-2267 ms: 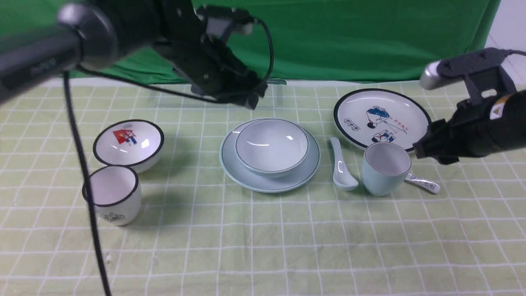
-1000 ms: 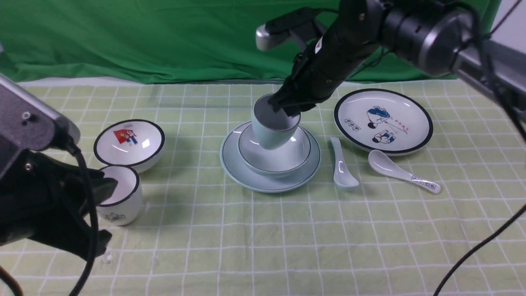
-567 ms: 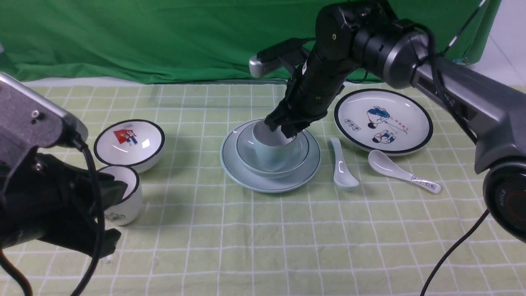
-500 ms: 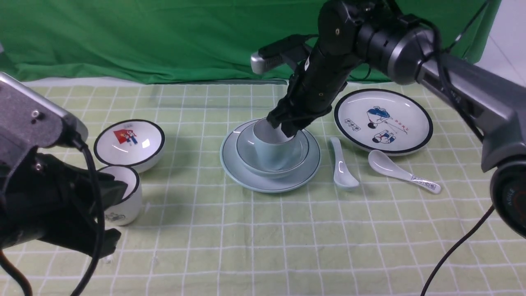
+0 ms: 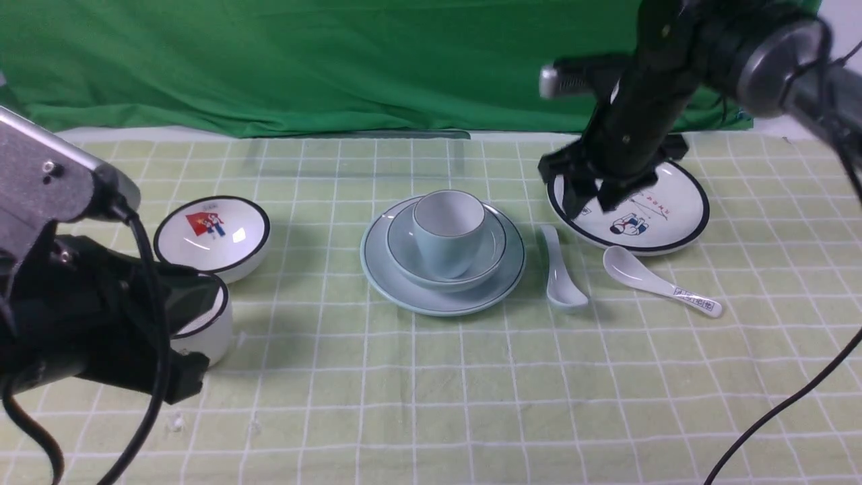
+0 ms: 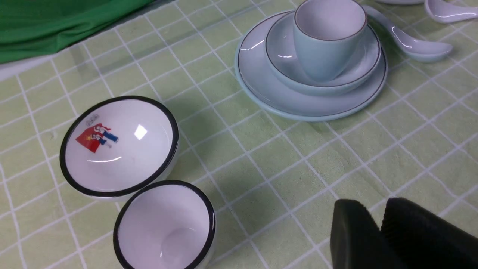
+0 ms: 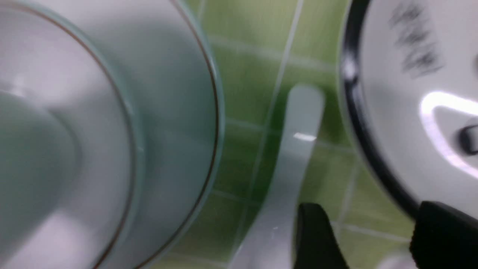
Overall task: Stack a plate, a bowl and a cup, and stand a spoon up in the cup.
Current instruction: Use the right arm to grab a blue soup spoon, then use the right arm to put the blue soup spoon into the blue teacup in the middle
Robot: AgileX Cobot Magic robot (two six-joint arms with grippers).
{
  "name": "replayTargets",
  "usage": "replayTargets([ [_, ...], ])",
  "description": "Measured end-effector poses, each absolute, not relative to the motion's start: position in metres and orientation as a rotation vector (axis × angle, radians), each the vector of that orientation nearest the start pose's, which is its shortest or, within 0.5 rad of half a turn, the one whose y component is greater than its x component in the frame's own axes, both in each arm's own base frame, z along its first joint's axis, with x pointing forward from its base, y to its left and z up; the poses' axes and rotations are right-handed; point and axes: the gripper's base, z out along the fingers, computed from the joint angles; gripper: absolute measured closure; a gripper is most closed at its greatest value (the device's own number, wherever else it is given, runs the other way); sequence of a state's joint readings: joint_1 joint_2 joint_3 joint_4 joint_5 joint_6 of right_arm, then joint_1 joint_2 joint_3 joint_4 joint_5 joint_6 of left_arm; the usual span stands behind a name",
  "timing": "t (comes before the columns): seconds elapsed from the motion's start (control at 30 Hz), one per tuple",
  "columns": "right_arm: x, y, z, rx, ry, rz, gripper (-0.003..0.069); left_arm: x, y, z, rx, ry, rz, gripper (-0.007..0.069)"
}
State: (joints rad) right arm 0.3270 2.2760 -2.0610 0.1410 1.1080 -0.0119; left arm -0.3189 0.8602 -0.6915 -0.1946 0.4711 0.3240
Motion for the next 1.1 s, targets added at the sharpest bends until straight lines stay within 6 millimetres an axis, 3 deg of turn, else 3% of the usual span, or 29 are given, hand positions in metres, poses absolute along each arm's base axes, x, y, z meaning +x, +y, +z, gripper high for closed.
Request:
replayTargets([
  [0.07,0.465,0.175,0.195,-0.415,2.839,0.266,0.0277,0.166,-0.063,0.315,0.538,2.059,-0.201,0.0562],
  [0.13,0.465,0.181,0.186,-0.427,2.844,0.27,0.0277,0.169,-0.065,0.312,0.538,2.074,-0.205,0.0562],
  [0.27,0.467,0.189,0.185,-0.426,2.803,0.286,0.0301,0.172,-0.066,0.309,0.539,2.092,-0.207,0.0562],
  [0.47,0.475,0.194,0.175,-0.417,2.74,0.295,0.0496,0.172,-0.066,0.308,0.538,2.094,-0.21,0.0562],
  [0.6,0.477,0.194,0.178,-0.406,2.706,0.299,0.0497,0.172,-0.066,0.308,0.531,2.096,-0.221,0.0562],
  [0.73,0.475,0.193,0.202,-0.457,2.633,0.296,0.0497,0.171,-0.066,0.308,0.532,2.104,-0.225,0.0562],
  [0.83,0.467,0.198,0.241,-0.505,2.497,0.304,0.0497,0.171,-0.066,0.308,0.532,2.104,-0.225,0.0562],
  [0.93,0.445,0.215,0.294,-0.562,2.257,0.325,0.0497,0.171,-0.066,0.308,0.532,2.105,-0.226,0.0562],
  [1.03,0.41,0.238,0.323,-0.569,1.985,0.372,0.0497,0.171,-0.066,0.307,0.535,2.112,-0.226,0.0562],
  [1.1,0.389,0.248,0.326,-0.536,1.789,0.398,0.0497,0.171,-0.066,0.307,0.535,2.112,-0.226,0.0562],
])
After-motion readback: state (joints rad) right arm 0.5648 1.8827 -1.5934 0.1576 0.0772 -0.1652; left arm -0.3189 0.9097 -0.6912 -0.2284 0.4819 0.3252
